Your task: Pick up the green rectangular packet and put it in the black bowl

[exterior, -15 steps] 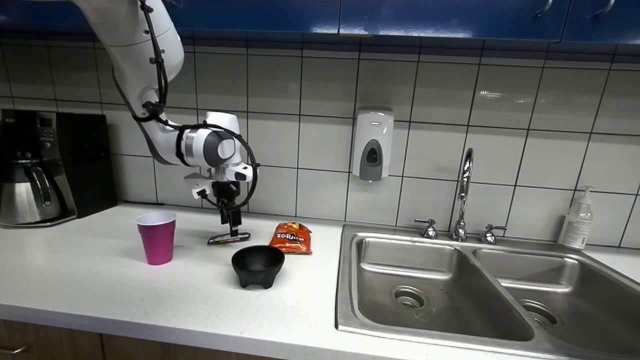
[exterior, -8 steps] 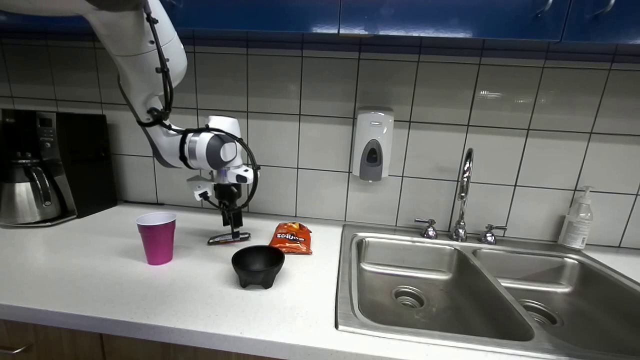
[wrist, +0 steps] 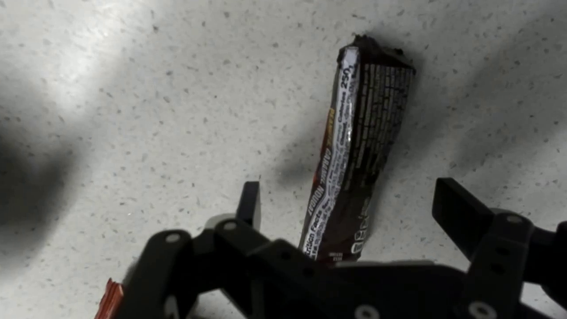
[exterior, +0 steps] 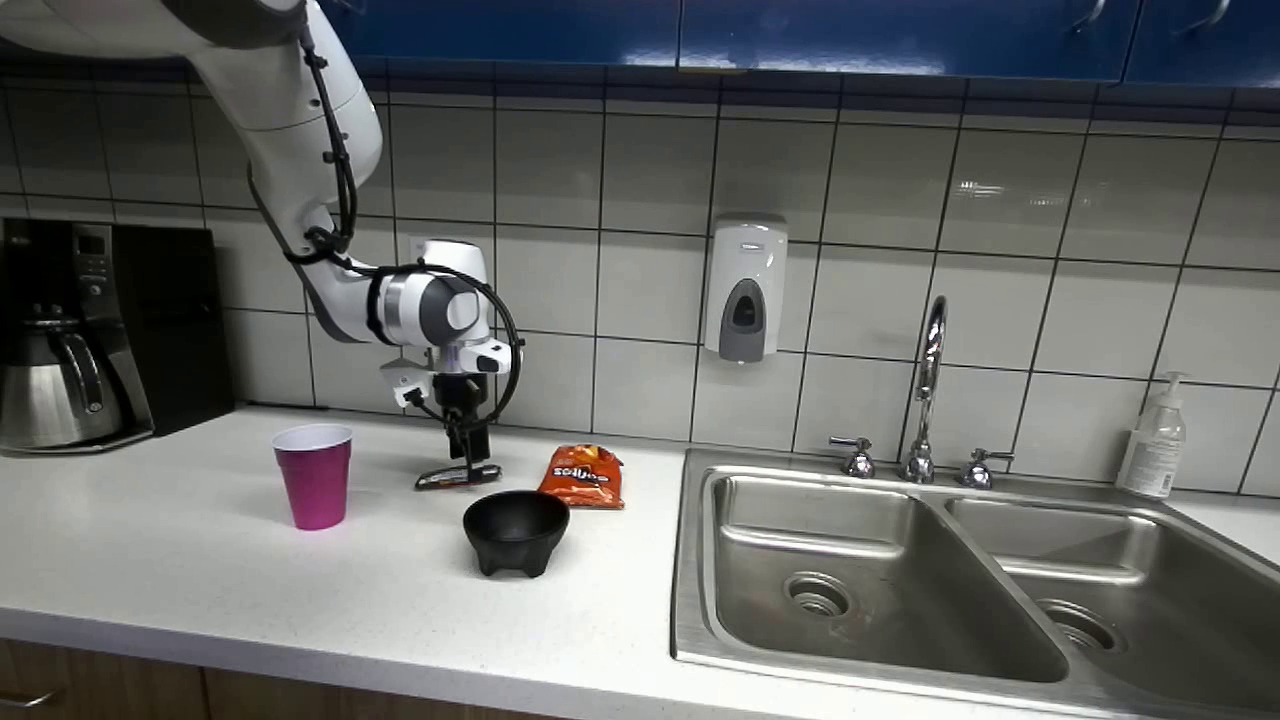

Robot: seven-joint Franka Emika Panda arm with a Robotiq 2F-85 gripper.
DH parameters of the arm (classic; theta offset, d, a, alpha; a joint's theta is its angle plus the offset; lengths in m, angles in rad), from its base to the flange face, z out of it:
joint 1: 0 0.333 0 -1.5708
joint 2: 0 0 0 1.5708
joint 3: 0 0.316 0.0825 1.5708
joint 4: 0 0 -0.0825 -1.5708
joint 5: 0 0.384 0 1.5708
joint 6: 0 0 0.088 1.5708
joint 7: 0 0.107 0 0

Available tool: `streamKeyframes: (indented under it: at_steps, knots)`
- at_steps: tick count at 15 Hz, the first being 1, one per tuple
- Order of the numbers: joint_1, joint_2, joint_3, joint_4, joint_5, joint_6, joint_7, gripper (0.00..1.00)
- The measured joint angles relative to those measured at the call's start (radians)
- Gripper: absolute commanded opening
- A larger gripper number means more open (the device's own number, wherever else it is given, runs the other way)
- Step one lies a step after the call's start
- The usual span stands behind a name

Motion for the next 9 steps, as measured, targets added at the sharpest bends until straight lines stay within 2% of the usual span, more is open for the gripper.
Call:
streamKeyframes:
  at_steps: [9]
  knots:
    - [0.001, 0.018, -0.002, 0.027, 0.000, -0.015, 0.000, 0.03]
